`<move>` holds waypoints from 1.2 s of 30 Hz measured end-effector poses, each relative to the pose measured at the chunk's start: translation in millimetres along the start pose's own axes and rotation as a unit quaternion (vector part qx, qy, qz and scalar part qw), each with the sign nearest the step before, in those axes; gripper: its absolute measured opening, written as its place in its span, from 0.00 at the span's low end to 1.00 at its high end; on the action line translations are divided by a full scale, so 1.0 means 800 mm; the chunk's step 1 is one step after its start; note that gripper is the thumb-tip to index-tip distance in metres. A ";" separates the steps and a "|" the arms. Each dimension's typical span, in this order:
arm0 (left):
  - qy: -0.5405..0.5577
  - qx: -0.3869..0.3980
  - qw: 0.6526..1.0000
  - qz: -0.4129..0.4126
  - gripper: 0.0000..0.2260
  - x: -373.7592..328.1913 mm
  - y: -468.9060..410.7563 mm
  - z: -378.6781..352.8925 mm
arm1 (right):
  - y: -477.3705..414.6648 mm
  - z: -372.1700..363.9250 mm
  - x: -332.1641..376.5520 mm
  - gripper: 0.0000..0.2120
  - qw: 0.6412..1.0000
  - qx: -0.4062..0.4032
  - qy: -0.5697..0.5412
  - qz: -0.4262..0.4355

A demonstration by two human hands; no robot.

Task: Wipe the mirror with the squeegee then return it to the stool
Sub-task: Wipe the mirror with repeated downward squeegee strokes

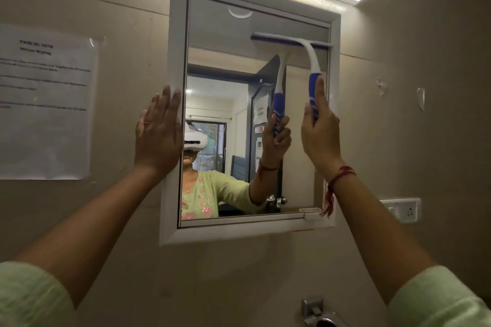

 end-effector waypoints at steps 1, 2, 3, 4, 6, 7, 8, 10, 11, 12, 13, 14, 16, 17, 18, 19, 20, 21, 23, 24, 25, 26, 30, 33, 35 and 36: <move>0.000 0.000 1.000 0.001 0.24 0.000 0.000 0.000 | 0.003 0.000 -0.002 0.26 1.000 0.005 0.002 -0.002; -0.001 0.001 1.000 0.003 0.24 0.000 0.000 0.000 | 0.012 0.000 -0.006 0.26 1.000 0.010 -0.001 -0.006; -0.002 0.001 1.000 0.005 0.24 0.000 0.000 0.000 | 0.025 0.000 -0.012 0.26 1.000 0.016 -0.010 -0.011; -0.002 0.001 1.000 0.007 0.24 0.000 0.000 0.000 | 0.042 0.000 -0.019 0.27 1.000 0.020 -0.019 -0.015; -0.001 0.001 1.000 0.009 0.24 -0.001 0.000 0.000 | 0.077 0.000 -0.030 0.27 0.999 0.030 -0.023 -0.015; 0.001 0.001 1.000 0.010 0.23 -0.001 0.000 0.001 | 0.091 -0.001 -0.033 0.28 0.999 0.034 -0.023 -0.014; 0.004 0.000 1.000 0.011 0.23 -0.002 0.001 0.001 | 0.099 -0.001 -0.035 0.28 0.999 0.036 -0.023 -0.014; 0.010 -0.003 1.000 0.011 0.23 -0.003 0.001 0.003 | 0.092 0.000 -0.031 0.27 0.999 0.032 -0.025 -0.013; 0.013 -0.004 1.000 0.010 0.24 -0.003 0.001 0.003 | 0.080 0.001 -0.026 0.27 0.999 0.026 -0.025 -0.012; 0.014 -0.004 1.000 0.010 0.24 -0.003 0.001 0.003 | 0.067 0.002 -0.021 0.27 0.999 0.020 -0.022 -0.011; 0.014 -0.004 1.000 0.009 0.24 -0.004 0.001 0.003 | 0.054 0.003 -0.017 0.27 1.000 0.015 -0.018 -0.009; 0.013 -0.004 1.000 0.009 0.24 -0.004 0.001 0.003 | 0.045 0.003 -0.014 0.26 1.000 0.012 -0.013 -0.006; 0.012 -0.003 1.000 0.009 0.24 -0.004 0.001 0.003 | 0.042 0.002 -0.015 0.26 1.000 0.012 -0.011 -0.006; 0.011 -0.003 1.000 0.010 0.24 -0.004 0.001 0.003 | 0.048 0.001 -0.017 0.27 1.000 0.014 -0.012 -0.010; 0.010 -0.003 1.000 0.010 0.24 -0.003 0.001 0.003 | 0.059 0.000 -0.022 0.27 1.000 0.016 -0.017 -0.013; 0.010 -0.003 1.000 0.011 0.24 -0.003 0.001 0.002 | 0.073 0.000 -0.026 0.27 0.999 0.017 -0.027 -0.017; 0.010 -0.004 1.000 0.012 0.23 -0.002 0.001 0.002 | 0.090 -0.001 -0.031 0.28 0.999 0.019 -0.036 -0.019; 0.011 -0.004 1.000 0.012 0.23 -0.001 0.002 0.002 | 0.108 -0.002 -0.037 0.28 0.999 0.020 -0.040 -0.021; 0.010 -0.003 1.000 0.012 0.23 -0.001 0.001 0.001 | 0.135 -0.002 -0.044 0.29 0.999 0.017 -0.038 -0.022; 0.008 -0.002 1.000 0.013 0.23 0.000 0.001 0.000 | 0.139 -0.002 -0.045 0.29 0.999 0.014 -0.036 -0.022; 0.006 -0.001 1.000 0.015 0.23 0.001 0.001 0.000 | 0.136 -0.002 -0.043 0.28 0.999 0.010 -0.033 -0.022; 0.005 -0.002 1.000 0.015 0.23 0.001 0.001 0.000 | 0.128 -0.002 -0.040 0.28 0.999 0.004 -0.032 -0.020; 0.007 -0.010 1.000 0.012 0.23 0.001 0.002 0.000 | 0.091 -0.002 -0.027 0.27 0.999 -0.004 -0.030 -0.020; 0.008 -0.009 1.000 0.010 0.23 0.001 0.002 0.000 | 0.108 -0.003 -0.038 0.28 0.999 0.003 -0.024 -0.031; 0.009 -0.010 1.000 0.008 0.23 0.000 0.002 0.000 | 0.145 -0.004 -0.053 0.29 0.999 0.014 -0.024 -0.042; 0.009 -0.011 1.000 0.009 0.23 0.000 0.002 0.000 | 0.166 -0.005 -0.059 0.29 0.999 0.022 -0.022 -0.043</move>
Point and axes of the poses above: each hand's wrist, its own y-axis away from the middle knuckle, its own z-axis out of the back of the hand, x = y × z, the point moved 10 cm from there along -y, towards the middle knuckle, and after that the axes turned 6 degrees about -z, right-handed, at the moved point
